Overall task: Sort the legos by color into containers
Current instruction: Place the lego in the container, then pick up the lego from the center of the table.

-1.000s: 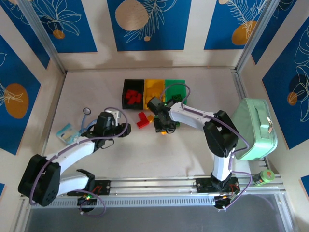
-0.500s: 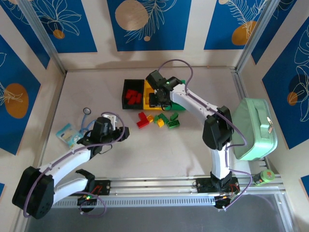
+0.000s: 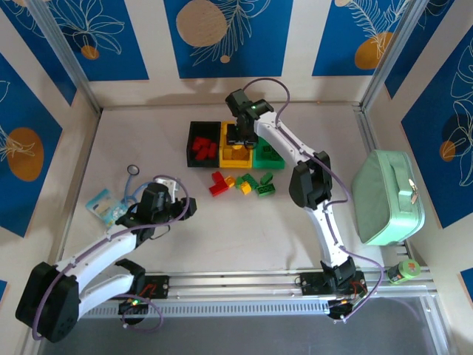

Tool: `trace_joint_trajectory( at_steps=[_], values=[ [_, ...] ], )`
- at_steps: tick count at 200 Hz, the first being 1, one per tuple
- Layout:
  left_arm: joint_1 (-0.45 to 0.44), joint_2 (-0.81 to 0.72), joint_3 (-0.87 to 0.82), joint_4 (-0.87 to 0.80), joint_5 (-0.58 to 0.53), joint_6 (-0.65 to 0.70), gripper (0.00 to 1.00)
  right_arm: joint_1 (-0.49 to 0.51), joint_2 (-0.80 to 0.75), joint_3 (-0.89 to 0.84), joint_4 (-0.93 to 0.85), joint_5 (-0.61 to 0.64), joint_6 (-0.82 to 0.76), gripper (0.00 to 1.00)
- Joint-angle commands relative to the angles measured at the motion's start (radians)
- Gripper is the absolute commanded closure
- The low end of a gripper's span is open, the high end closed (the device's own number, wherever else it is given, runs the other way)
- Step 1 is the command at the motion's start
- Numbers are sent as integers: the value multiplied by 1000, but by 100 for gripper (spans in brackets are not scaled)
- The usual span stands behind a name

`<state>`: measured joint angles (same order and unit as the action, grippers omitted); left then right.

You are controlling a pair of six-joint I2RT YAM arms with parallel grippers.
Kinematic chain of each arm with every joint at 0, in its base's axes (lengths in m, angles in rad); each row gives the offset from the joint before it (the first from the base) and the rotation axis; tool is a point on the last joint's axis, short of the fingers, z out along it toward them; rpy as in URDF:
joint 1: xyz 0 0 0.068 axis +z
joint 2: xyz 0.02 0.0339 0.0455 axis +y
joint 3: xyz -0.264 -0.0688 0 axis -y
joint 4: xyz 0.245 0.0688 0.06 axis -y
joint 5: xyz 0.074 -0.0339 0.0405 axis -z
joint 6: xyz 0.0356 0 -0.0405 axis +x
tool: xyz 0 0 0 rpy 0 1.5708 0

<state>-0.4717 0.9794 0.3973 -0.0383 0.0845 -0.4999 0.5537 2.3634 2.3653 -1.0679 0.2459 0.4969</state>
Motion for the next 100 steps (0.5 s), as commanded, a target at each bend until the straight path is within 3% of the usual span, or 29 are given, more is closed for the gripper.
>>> trace_joint_trajectory(
  at_steps=[1,17,31,57,100],
  values=[
    [-13,-14,-5,-12,-15,-14,42,-10,54,124,-38,-76,-25,59],
    [-16,-17,2,-18,-17,-14,42,-16,64,151,-23,-79,-21,36],
    [-18,-24,8,-29,-21,-12,42,-18,54,144,-27,-67,-14,29],
    [-47,-35,19,-44,-43,17,42,-7,-22,14,6,-34,-14,27],
    [-106,24,55,-34,-75,47,41,0,-279,-417,199,-18,10,27]
  ],
)
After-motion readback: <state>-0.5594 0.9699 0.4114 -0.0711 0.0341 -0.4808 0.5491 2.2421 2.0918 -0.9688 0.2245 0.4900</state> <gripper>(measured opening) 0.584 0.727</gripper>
